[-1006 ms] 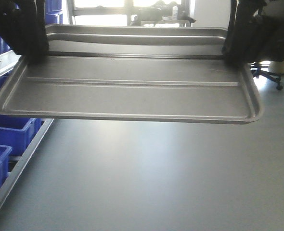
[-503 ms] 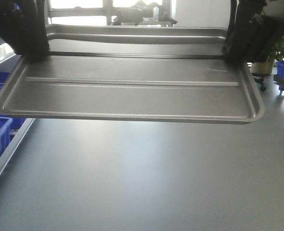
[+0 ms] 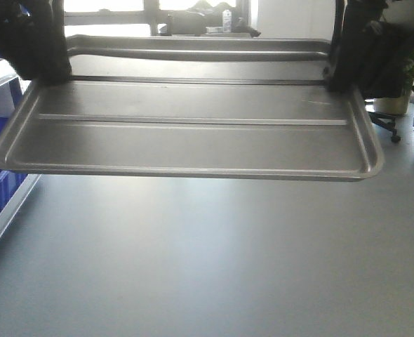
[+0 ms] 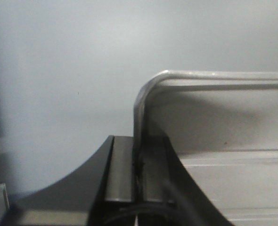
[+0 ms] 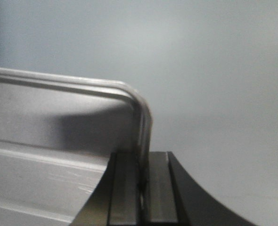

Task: Grab silver tray and stack on right shelf
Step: 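Hold the tray level with both grippers while the base drives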

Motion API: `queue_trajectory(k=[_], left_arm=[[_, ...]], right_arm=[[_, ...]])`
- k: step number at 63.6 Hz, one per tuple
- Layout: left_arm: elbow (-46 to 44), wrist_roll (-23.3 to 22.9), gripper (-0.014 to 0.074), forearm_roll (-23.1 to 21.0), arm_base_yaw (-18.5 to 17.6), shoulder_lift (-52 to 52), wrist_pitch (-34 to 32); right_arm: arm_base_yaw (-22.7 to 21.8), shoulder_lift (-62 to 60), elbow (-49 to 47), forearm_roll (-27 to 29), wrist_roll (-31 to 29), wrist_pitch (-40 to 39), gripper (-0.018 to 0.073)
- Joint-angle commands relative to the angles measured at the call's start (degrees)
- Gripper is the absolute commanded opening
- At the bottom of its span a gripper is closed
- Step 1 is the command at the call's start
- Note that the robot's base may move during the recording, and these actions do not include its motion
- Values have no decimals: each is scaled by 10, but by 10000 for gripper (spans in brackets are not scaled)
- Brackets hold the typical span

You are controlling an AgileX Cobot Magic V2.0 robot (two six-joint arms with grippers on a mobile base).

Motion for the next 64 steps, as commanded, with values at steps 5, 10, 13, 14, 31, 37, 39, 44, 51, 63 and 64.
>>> queue_trajectory(k=[5, 10, 13, 14, 31, 37, 39, 44, 51, 63, 64], left_arm=[[-18, -2, -93, 23, -2, -21, -2], [-18, -2, -93, 23, -2, -21, -2], [-18, -2, -93, 23, -2, -21, -2], [-18, -2, -93, 23, -2, -21, -2], [-18, -2, -93, 22, -2, -21, -2], [-18, -2, -93, 22, -2, -21, -2], [-18, -2, -93, 22, -2, -21, -2], [-18, -2, -93, 25, -2, -21, -2], [-18, -2, -93, 25, -2, -21, -2], [-18, -2, -93, 23, -2, -17, -2], [-18, -2, -93, 23, -2, -17, -2]], right_arm=[[-1, -19, -22, -19, -8, -19, 57], [-1, -19, -22, -19, -8, -19, 57], [-1, -19, -22, -19, -8, -19, 57], [-1, -19, -22, -19, -8, -20, 57], [-2, -19, -22, -19, -8, -20, 57], [-2, -19, -22, -19, -8, -20, 57], [-2, -19, -22, -19, -8, -20, 57], [-2, -19, -22, -19, -8, -21, 57], [-2, -19, -22, -19, -8, -21, 57], [-2, -19, -22, -19, -8, -21, 57], [-2, -19, -22, -19, -8, -21, 57]])
